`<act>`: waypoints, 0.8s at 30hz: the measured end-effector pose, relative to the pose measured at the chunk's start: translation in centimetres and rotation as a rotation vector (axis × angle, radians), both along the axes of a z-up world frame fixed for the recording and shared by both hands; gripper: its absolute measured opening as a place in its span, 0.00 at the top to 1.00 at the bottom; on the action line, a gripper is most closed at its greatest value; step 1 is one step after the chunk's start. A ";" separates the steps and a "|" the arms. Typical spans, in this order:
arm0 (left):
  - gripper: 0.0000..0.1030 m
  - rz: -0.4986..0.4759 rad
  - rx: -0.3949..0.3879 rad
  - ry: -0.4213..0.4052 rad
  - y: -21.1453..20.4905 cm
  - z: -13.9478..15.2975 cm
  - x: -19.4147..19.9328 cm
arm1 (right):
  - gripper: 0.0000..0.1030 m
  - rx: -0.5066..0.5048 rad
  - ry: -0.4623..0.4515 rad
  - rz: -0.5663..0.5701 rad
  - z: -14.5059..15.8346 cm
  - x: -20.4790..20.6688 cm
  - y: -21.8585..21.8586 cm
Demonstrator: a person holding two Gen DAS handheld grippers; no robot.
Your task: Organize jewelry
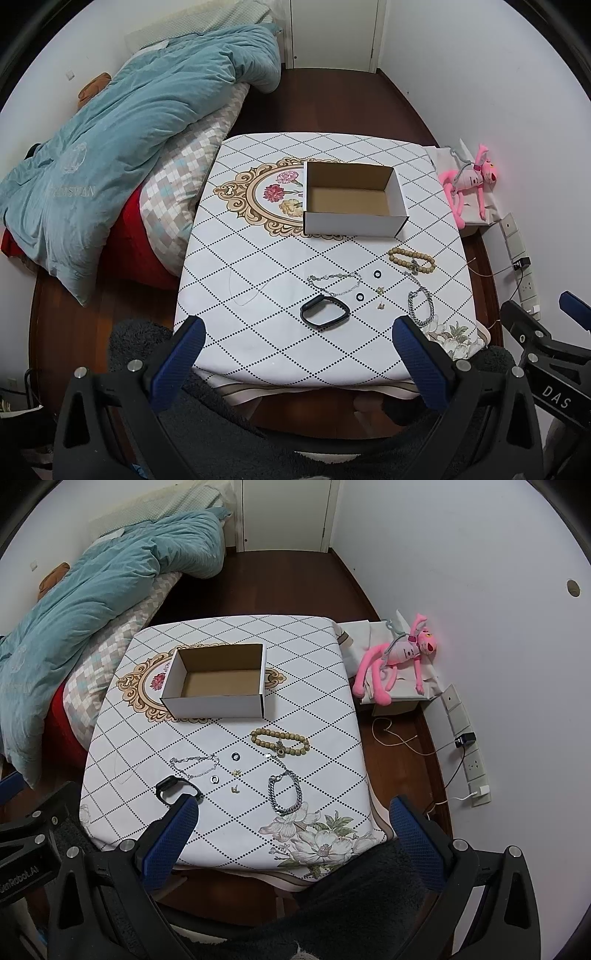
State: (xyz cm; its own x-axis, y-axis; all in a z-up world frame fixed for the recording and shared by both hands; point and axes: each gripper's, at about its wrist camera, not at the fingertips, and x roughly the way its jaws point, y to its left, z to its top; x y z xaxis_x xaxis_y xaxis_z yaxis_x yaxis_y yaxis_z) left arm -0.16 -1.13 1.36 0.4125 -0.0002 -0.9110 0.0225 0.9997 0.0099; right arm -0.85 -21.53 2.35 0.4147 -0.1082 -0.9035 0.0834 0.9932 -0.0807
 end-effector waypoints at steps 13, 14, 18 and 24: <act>0.00 -0.001 -0.002 -0.005 -0.1 0.1 -0.1 | 0.00 0.000 -0.011 -0.001 0.5 0.0 0.0; 0.00 -0.002 -0.002 -0.005 -0.1 0.1 -0.1 | 0.00 0.001 -0.011 -0.001 0.6 0.0 0.0; 0.00 -0.001 -0.001 -0.006 -0.1 0.1 -0.2 | 0.00 0.001 -0.011 0.000 0.6 -0.1 -0.1; 0.00 -0.002 -0.003 -0.008 -0.2 0.3 -0.2 | 0.00 0.000 -0.018 -0.002 1.0 -0.2 -0.1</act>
State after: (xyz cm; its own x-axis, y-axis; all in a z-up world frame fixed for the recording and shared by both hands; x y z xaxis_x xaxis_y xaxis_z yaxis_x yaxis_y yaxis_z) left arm -0.37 -1.37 1.63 0.4199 -0.0037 -0.9076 0.0244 0.9997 0.0072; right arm -1.02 -21.63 3.39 0.4308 -0.1084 -0.8959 0.0865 0.9931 -0.0786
